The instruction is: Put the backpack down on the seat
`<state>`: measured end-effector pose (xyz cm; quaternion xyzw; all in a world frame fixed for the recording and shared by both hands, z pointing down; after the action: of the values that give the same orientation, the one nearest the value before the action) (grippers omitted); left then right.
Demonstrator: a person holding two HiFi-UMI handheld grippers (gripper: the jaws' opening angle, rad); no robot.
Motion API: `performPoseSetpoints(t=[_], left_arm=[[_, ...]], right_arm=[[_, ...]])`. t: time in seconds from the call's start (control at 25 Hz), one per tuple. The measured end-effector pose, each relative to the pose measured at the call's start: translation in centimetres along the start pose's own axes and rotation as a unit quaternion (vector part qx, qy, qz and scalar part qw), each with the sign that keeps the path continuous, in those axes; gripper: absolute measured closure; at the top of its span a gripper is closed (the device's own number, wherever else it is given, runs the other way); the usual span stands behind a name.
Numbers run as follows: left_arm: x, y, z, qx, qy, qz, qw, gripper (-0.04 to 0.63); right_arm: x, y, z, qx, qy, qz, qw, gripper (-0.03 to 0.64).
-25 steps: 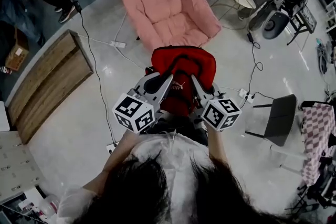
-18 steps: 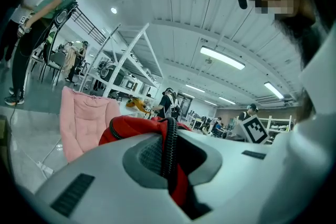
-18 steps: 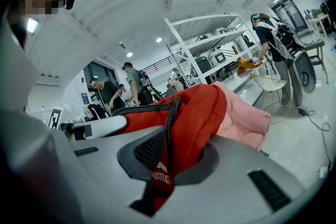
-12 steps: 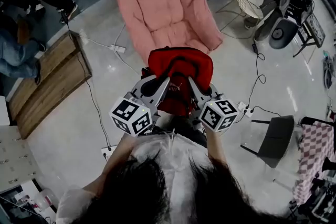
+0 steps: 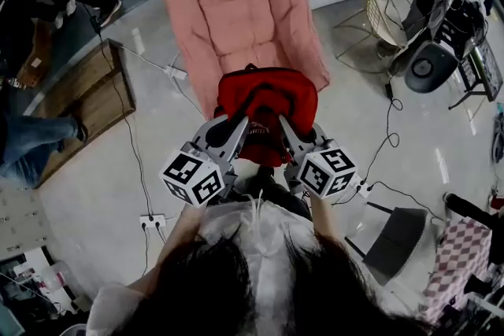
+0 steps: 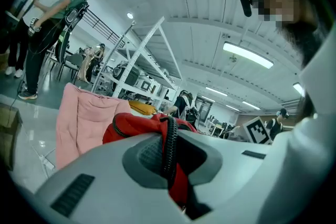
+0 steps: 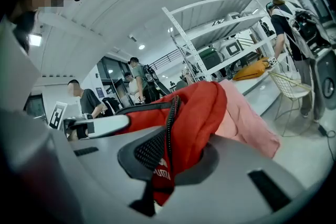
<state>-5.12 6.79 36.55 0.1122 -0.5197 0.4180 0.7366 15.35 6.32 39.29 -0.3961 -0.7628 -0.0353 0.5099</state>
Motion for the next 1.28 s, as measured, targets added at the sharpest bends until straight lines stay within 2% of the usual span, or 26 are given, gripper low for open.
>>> performPoseSetpoints(t=[0.32, 0.64, 0.96, 1.08, 1.28], left_arm=[[-1.4, -4.6, -1.8, -0.020, 0.000, 0.015, 0.9997, 0.555], [-0.5, -6.4, -1.1, -0.018, 0.000, 0.036, 0.9992, 0.555], [-1.4, -9.4, -1.4, -0.019, -0.002, 0.037, 0.9991, 0.555], [-2.4, -10.5, 0.4, -0.016, 0.002, 0.040, 0.9991, 0.555], [-5.0, -14.6, 6.2, -0.007, 0.013, 0.055, 0.9984, 0.555]], right_arm=[[-2.9, 0.8, -4.5, -0.010, 0.004, 0.005, 1.000, 0.568], [-1.7, 0.0, -6.5, -0.006, -0.016, 0.007, 1.000, 0.568], [-2.9, 0.4, -9.1, -0.009, -0.024, 0.006, 1.000, 0.568], [-4.1, -1.4, -9.8, -0.006, -0.020, 0.009, 1.000, 0.568], [-6.9, -7.2, -12.8, 0.005, -0.025, 0.019, 0.999, 0.568]])
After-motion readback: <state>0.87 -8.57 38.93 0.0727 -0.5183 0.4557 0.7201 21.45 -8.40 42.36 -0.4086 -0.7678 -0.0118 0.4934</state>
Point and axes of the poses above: the fingertips, and each gripper's own axes: y backward along the fingers, z to its left, x out of its underside, the point moved 9 cm from there along y, backward along the fingers, and after that the axes turned 8 degrees about z, right-handed, at the moved point
